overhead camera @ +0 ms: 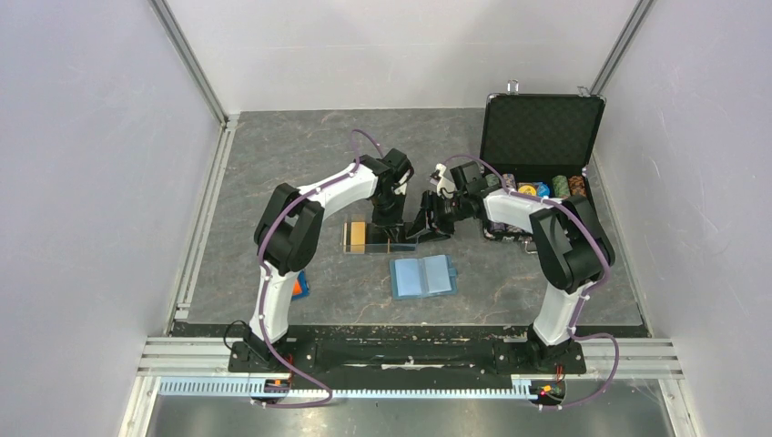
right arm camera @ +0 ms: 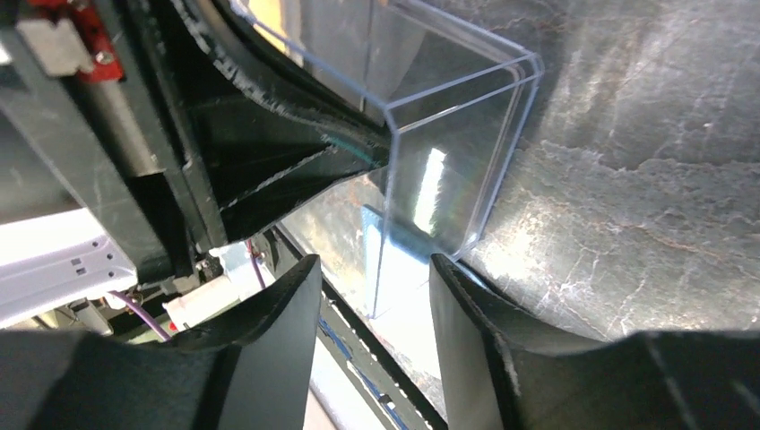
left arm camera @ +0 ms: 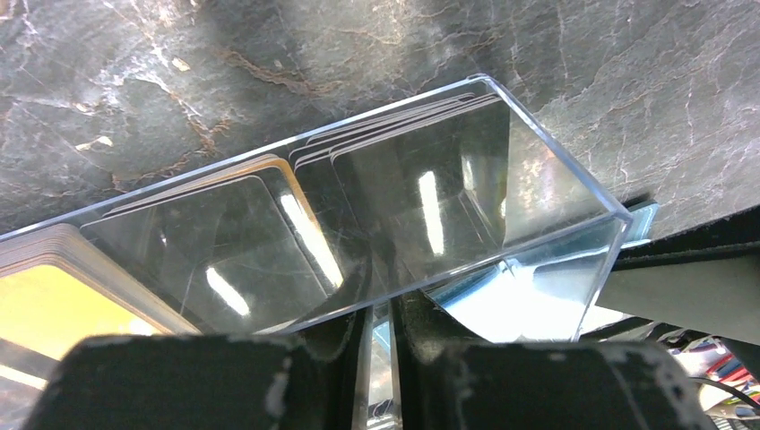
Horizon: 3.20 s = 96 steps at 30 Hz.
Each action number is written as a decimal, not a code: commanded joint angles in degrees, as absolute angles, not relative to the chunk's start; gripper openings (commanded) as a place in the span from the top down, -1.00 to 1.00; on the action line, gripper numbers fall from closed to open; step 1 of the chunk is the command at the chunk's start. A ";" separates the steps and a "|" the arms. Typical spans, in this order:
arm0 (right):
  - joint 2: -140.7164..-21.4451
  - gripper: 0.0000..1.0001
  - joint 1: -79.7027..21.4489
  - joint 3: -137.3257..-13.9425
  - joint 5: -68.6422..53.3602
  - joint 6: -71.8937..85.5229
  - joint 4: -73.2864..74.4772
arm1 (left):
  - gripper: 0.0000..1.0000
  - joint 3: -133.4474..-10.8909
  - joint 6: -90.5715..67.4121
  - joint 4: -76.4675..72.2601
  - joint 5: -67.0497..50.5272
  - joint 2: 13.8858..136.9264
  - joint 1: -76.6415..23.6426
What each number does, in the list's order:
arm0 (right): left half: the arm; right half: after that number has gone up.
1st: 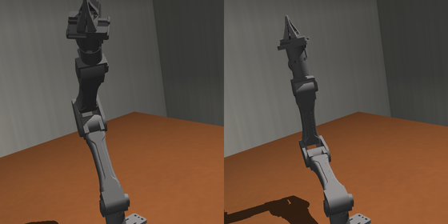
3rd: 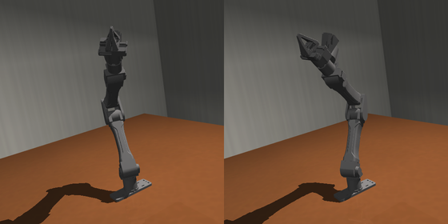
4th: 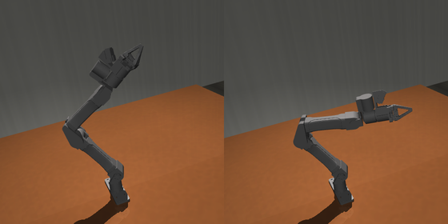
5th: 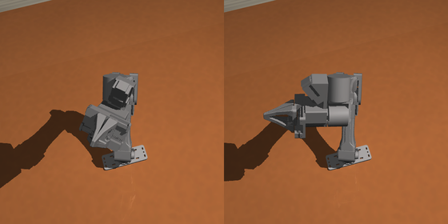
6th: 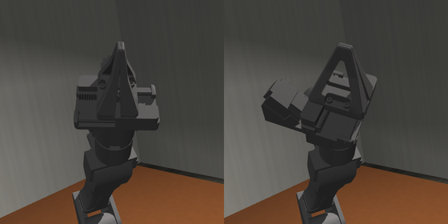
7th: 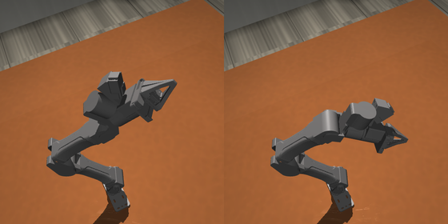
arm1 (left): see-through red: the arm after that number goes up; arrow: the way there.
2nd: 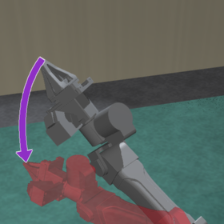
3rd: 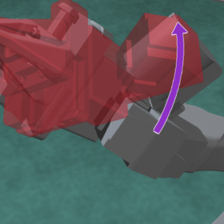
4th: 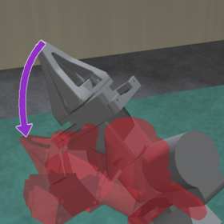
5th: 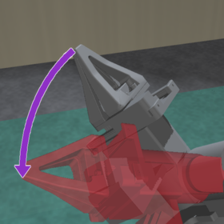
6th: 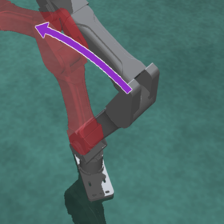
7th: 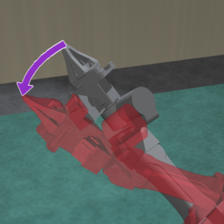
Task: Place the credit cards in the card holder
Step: Pick up the credit card from the storage box.
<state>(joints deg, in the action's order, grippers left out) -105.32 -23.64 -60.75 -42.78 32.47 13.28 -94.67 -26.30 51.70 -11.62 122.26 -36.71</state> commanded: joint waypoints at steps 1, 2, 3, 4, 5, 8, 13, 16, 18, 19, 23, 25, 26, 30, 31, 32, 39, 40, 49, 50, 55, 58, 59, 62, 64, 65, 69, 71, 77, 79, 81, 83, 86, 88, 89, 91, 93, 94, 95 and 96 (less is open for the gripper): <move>-101.61 -0.05 -23.89 -59.12 -46.93 34.35 9.37 | 0.71 -95.89 -25.89 48.27 -13.22 122.62 -36.74; -101.59 -0.09 -23.91 -59.01 -46.85 34.34 9.19 | 0.73 -95.81 -25.92 48.10 -13.40 122.48 -36.75; -101.44 -0.13 -23.86 -58.82 -46.85 34.45 9.06 | 0.75 -95.64 -26.01 47.73 -13.65 122.26 -36.74; -101.43 -0.15 -23.89 -58.80 -46.93 34.48 8.99 | 0.77 -95.59 -26.10 47.48 -13.79 122.03 -36.74; -101.43 -0.17 -23.92 -58.88 -46.98 34.53 8.97 | 0.78 -95.60 -26.22 47.38 -13.80 121.79 -36.74; -101.51 -0.18 -23.85 -58.83 -46.93 34.58 8.97 | 0.80 -95.64 -26.57 46.88 -14.22 121.02 -36.74; -101.54 -0.21 -23.74 -58.71 -46.93 34.58 8.97 | 0.83 -95.81 -27.29 45.71 -15.09 119.45 -36.74; -101.52 -0.22 -23.76 -58.64 -46.93 34.63 8.97 | 0.85 -96.06 -27.40 45.70 -15.44 118.86 -36.74; -101.55 -0.22 -23.81 -58.63 -46.93 34.62 8.98 | 0.86 -96.06 -27.51 45.70 -15.63 118.36 -36.74; -101.58 -0.22 -23.75 -58.58 -46.93 34.58 8.96 | 0.86 -96.02 -27.64 45.70 -15.64 118.04 -36.75; -101.60 -0.22 -23.80 -58.57 -46.93 34.55 8.97 | 0.87 -96.15 -27.95 45.73 -16.09 117.52 -36.74; -101.63 -0.22 -23.82 -58.59 -46.93 34.52 8.99 | 0.86 -96.15 -28.10 45.71 -16.26 117.31 -36.74; -101.67 -0.22 -23.82 -58.54 -46.93 34.54 8.97 | 0.86 -96.11 -28.16 45.76 -16.35 117.22 -36.74; -101.57 -0.23 -23.81 -58.49 -46.85 34.55 8.99 | 0.81 -96.12 -28.46 45.71 -16.48 116.66 -36.74; -101.52 -0.22 -23.77 -58.53 -46.87 34.49 8.97 | 0.77 -96.18 -28.38 45.77 -16.44 116.70 -36.78; -101.54 -0.23 -23.85 -58.47 -46.85 34.46 8.96 | 0.75 -96.15 -28.26 45.71 -16.44 116.61 -36.74; -101.52 -0.23 -23.78 -58.52 -46.76 34.39 8.97 | 0.66 -95.89 -28.70 44.00 -19.15 115.91 -36.81; -101.51 -0.23 -23.82 -58.46 -46.69 34.44 9.01 | 0.66 -96.08 -28.81 43.94 -19.45 115.92 -36.80; -101.43 -0.23 -23.82 -58.54 -46.61 34.44 8.98 | 0.63 -96.53 -29.24 43.86 -20.65 116.80 -36.83; -101.43 -0.23 -23.79 -58.55 -46.60 34.43 9.03 | 0.61 -96.44 -29.34 43.92 -20.65 117.02 -36.83; -101.43 -0.23 -23.77 -58.57 -46.69 34.30 8.97 | 0.58 -96.18 -29.07 45.36 -19.21 118.77 -36.83; -101.34 -0.23 -23.76 -58.59 -46.67 34.35 8.98 | 0.59 -95.54 -28.88 45.47 -18.44 119.41 -36.88; -101.35 -0.23 -23.77 -58.62 -46.67 34.35 8.97 | 0.59 -95.51 -28.66 45.70 -18.14 119.79 -36.84; -101.18 -0.23 -23.79 -58.67 -46.58 34.31 8.97 | 0.62 -95.34 -28.20 46.12 -17.42 120.29 -36.86; -101.03 -0.24 -23.74 -58.66 -46.49 34.28 8.97 | 0.63 -95.11 -27.83 46.14 -17.13 120.45 -36.83; -100.99 -0.25 -23.81 -58.70 -46.41 34.24 8.96 | 0.63 -95.10 -27.71 46.14 -17.05 120.57 -36.83; -100.49 -0.30 -23.78 -58.69 -46.10 34.10 8.98 | 0.86 -95.05 -27.59 46.14 -17.08 120.67 -36.83; -99.97 -0.33 -23.77 -58.75 -45.68 33.95 8.97 | 0.96 -95.02 -27.48 46.15 -16.01 119.45 -36.83; -96.23 -0.55 -22.94 -58.79 -42.94 32.67 9.14 | 0.95 -95.19 -26.97 46.29 -11.43 112.95 -36.74; -94.55 -0.63 -22.29 -58.30 -42.23 31.88 9.19 | 0.96 -94.82 -26.98 46.42 -10.24 110.26 -36.74; -92.73 -0.69 -21.33 -57.49 -41.97 31.02 9.38 | 0.96 -94.22 -27.12 46.65 -9.10 107.37 -36.74; -91.02 -0.73 -20.26 -56.68 -42.30 30.08 9.49 | 0.95 -93.01 -27.53 46.63 -8.53 104.51 -36.65; -87.86 -0.74 -18.22 -55.00 -43.49 28.73 9.75 | 0.96 -89.94 -28.64 45.53 -9.54 100.15 -36.48; -85.58 -0.74 -16.35 -53.48 -44.81 27.99 9.67 | 0.96 -86.53 -29.84 43.02 -12.43 97.03 -36.30; -84.40 -0.74 -15.63 -52.68 -45.68 27.64 9.52 | 0.95 -84.49 -30.77 40.51 -14.97 95.14 -36.19; -82.16 -0.71 -14.21 -51.03 -47.82 27.55 8.63 | 0.95 -79.23 -32.56 34.80 -20.74 91.84 -35.90; -80.30 -0.67 -13.34 -49.04 -50.90 28.45 6.57 | 0.96 -73.93 -35.04 27.67 -26.75 88.68 -35.66; -79.24 -0.63 -13.08 -47.81 -52.61 29.51 4.88 | 0.96 -71.79 -36.48 23.74 -29.68 86.99 -35.60; -78.25 -0.60 -12.93 -46.68 -53.87 30.84 3.07 | 0.96 -69.13 -38.13 20.66 -31.36 85.81 -35.60; -76.83 -0.56 -12.97 -44.83 -55.72 33.13 -0.97 | 0.96 -66.20 -40.69 15.71 -33.74 83.78 -35.61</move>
<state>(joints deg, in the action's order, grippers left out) -81.23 -13.08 -48.60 -48.07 29.65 8.23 -73.54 -32.16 33.01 -21.61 89.25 -35.79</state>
